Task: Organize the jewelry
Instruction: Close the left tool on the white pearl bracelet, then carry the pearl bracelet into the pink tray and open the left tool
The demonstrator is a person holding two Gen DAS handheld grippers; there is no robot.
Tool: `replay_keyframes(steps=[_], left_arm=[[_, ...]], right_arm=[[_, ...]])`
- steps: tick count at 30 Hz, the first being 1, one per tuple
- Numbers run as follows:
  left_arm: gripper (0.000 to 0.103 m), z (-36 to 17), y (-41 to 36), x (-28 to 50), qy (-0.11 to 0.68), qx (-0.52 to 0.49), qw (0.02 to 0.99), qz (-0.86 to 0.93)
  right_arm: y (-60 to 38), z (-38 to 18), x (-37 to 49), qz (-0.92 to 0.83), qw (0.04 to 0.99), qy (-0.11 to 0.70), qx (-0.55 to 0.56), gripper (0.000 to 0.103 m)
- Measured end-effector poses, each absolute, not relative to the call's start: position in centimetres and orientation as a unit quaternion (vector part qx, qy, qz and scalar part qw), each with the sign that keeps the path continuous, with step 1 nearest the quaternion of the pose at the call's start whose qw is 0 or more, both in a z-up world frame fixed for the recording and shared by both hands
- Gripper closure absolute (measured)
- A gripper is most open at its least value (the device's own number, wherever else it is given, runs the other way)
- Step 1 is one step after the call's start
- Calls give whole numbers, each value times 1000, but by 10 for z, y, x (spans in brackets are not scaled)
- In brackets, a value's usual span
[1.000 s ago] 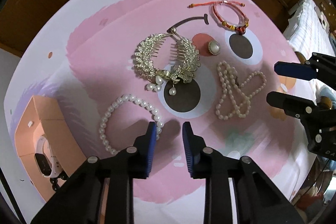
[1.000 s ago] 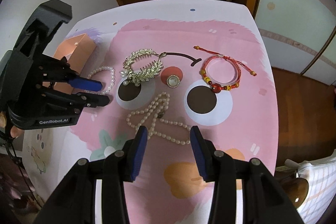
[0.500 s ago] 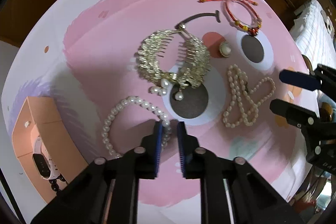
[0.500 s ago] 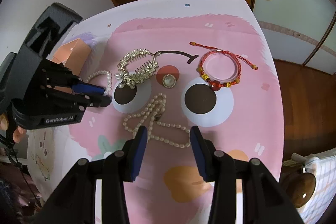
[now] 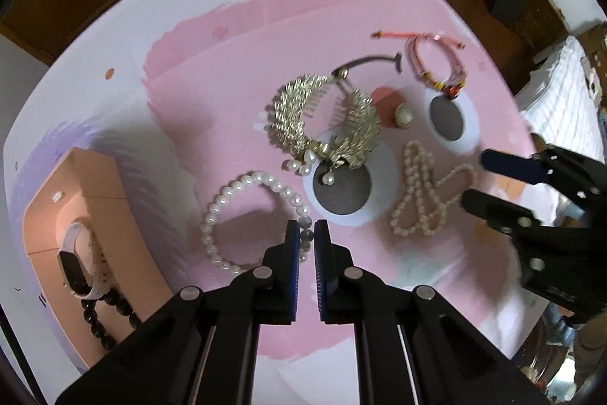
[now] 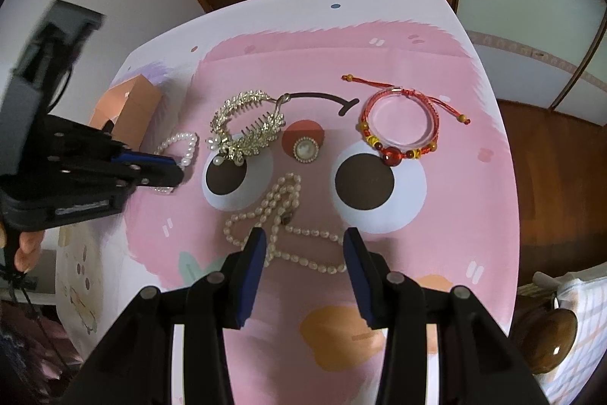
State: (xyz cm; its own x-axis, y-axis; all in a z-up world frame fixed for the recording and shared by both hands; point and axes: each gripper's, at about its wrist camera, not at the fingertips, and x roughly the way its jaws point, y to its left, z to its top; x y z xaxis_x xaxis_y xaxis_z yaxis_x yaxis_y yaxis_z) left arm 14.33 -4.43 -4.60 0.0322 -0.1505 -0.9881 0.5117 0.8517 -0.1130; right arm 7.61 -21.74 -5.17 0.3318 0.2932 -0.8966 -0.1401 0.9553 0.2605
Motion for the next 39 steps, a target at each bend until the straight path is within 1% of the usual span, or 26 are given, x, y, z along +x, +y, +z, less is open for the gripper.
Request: replay_keyframes(steps=[11,16,18,25,30,39], left_arm=[[98,20,-7,142,621,75,744,-235],[98,37,2,130,602,46,763,-231],[98,51,13,127,593,38,771,-229],[98,75,50,131,572,16,796,-197],[98,77,85,138,570,4,807,-158],[98,47,118,144,584,1,804,-113]], right_arm=[[-213,-40,78,131,819,555,69,60],[-220,-32,84,121,824,548,79,61],[-223,-29,87,116,826,545,81,61],[-235,-22,109,86,831,542,96,61],[-242,-20,124,78,829,542,113,61],[-208,-21,135,114,820,550,112,61]])
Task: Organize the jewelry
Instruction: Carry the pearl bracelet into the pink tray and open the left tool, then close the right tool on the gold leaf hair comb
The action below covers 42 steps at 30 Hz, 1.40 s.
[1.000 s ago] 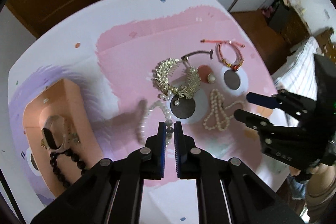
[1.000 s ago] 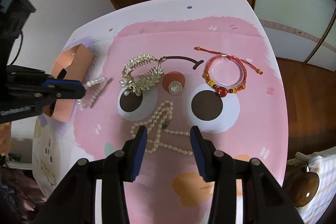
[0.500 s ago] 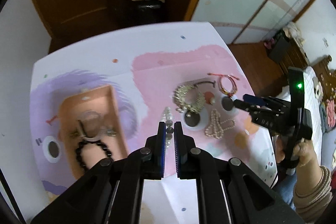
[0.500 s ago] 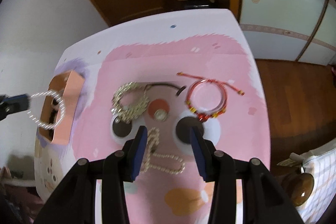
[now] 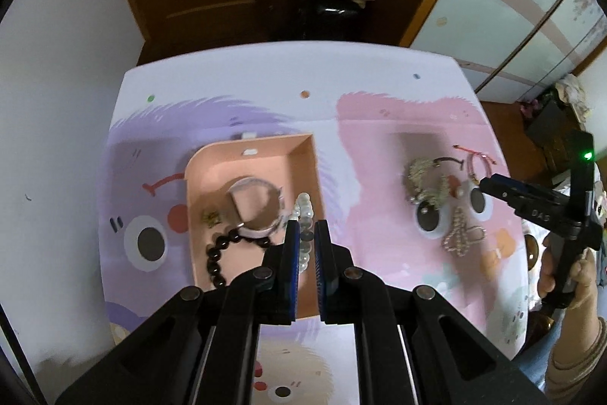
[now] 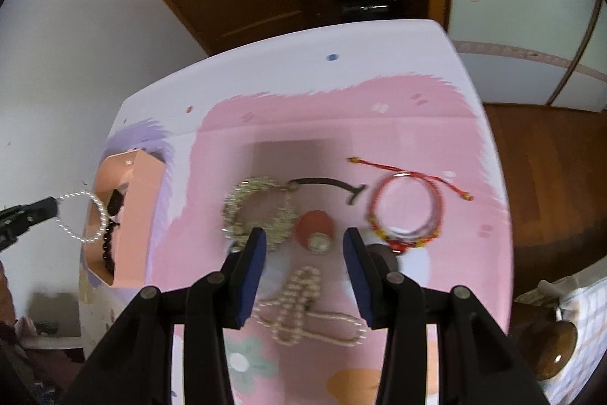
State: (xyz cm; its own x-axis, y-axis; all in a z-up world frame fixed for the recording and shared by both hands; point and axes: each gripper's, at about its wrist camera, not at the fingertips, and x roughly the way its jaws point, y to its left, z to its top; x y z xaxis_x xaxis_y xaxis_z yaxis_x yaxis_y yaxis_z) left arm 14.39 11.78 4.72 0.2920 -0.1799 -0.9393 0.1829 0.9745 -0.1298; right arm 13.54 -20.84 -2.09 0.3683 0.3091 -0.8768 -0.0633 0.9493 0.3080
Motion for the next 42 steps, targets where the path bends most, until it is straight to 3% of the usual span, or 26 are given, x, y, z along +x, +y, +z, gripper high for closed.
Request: replay_keyframes(steps=[15,17,20,22,24,42], left_arm=[[97,-4,129,138,611,-5,785,-100],[93,-10,130,138,615,-8,782,-99],[75,-13,132,136,613,-16,783,-98],[56,-14,134,134,611,-21,785,-98],[50,-13,136,132,608,-22,787,-96],[49,-20,155,117,610,-50,783,-115]], right_arm=[[-139,-33,163,154,786,586,125,61],[-135,-37,166,152,777,596,134,61],[-130,-41,170,146,771,605,135,61],[-129,-42,171,140,770,608,135,61],[-128,-44,173,134,768,611,135,61],[-101,-70,187,77,766,635,60,61]])
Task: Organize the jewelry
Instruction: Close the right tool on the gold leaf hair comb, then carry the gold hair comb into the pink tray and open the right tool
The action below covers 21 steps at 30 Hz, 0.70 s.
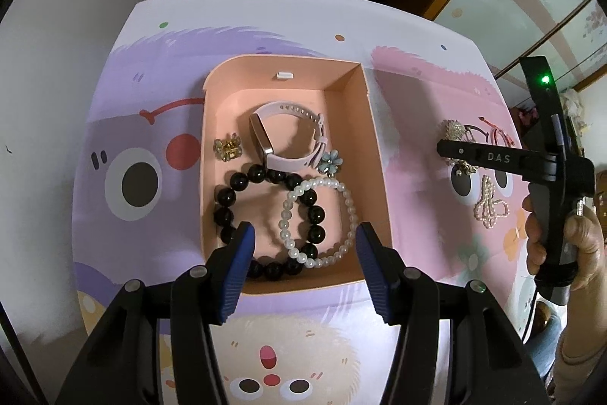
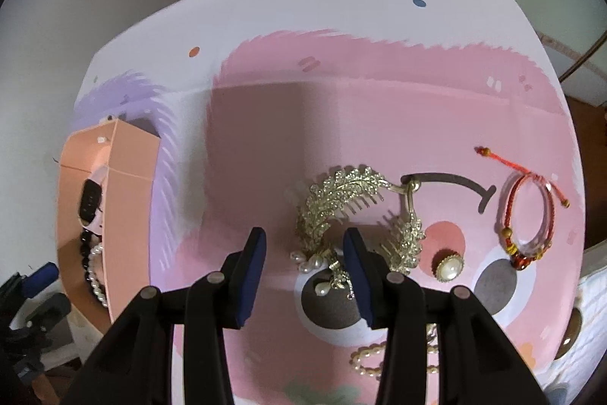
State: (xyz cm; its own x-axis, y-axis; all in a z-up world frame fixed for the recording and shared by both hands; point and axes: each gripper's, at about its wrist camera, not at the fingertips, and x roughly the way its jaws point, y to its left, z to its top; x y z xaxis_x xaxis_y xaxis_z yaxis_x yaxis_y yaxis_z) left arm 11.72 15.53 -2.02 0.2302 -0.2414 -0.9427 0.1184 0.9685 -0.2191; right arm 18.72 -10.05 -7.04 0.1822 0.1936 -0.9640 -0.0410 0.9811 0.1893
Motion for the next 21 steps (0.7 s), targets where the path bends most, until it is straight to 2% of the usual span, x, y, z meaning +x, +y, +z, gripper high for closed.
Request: replay_keyframes(steps=[6,10,21], left_arm=[[49,-21,150,115,611,-47,781,-121],[49,-20,146,116,610,-46,781,-124],[49,-18,139,117,606,-44,786,-117]], right_arm=[[-81,-72,187,69,775,628,-4,62],[-72,-73,184,61,782,619,-39,78],[-79,-63,165,79,788,610,-33,80]])
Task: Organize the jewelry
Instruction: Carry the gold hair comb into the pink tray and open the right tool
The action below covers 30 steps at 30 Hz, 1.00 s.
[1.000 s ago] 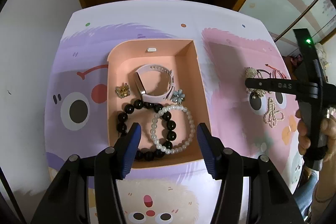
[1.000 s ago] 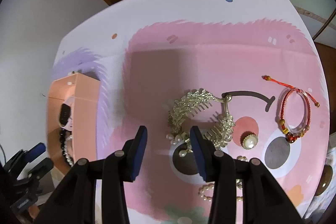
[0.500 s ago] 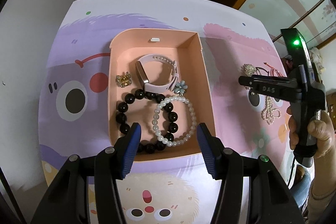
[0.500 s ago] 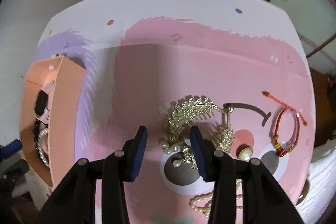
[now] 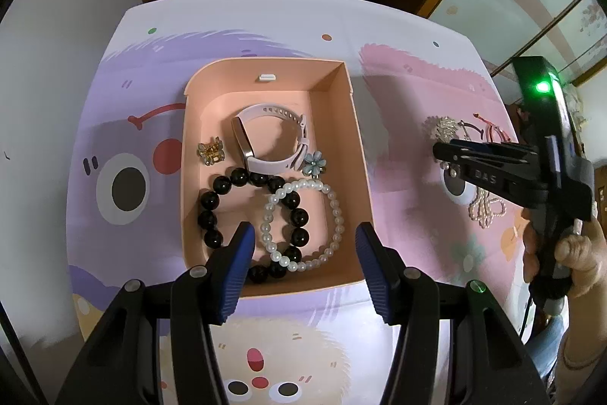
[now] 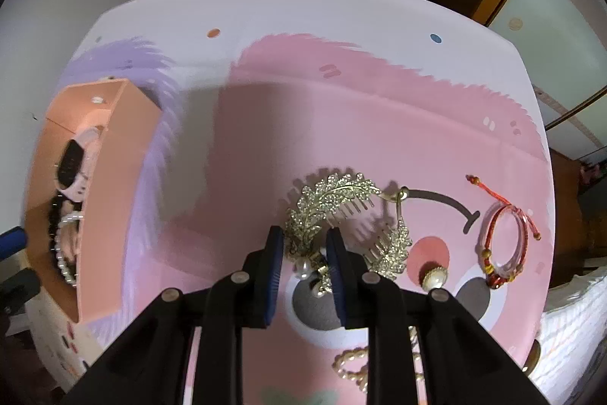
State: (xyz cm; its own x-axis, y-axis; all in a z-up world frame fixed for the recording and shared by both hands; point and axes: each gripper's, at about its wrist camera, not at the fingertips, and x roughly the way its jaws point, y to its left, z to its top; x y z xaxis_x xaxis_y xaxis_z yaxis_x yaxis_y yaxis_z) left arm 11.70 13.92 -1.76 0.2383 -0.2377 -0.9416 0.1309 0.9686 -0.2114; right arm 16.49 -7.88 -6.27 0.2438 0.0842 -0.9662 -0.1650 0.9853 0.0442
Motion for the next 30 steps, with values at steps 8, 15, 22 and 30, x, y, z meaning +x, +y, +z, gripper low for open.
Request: replay_keyframes(steps=[8,15,22,30], left_arm=[[49,-2,146,109,589,-48,800,-105],[32,23,166,94,556,-50,827,-70],[22,34,201,79,518,-58,853,10],[22,14,237,69,522,-76,846,76]], right_arm=[[-78,-18,141,119,801,587,7,80],[-38,42,118,185,812,553,8,80],[16,67,113,244,810,534,13,80],[53,35,125,264,786,557,43,80]])
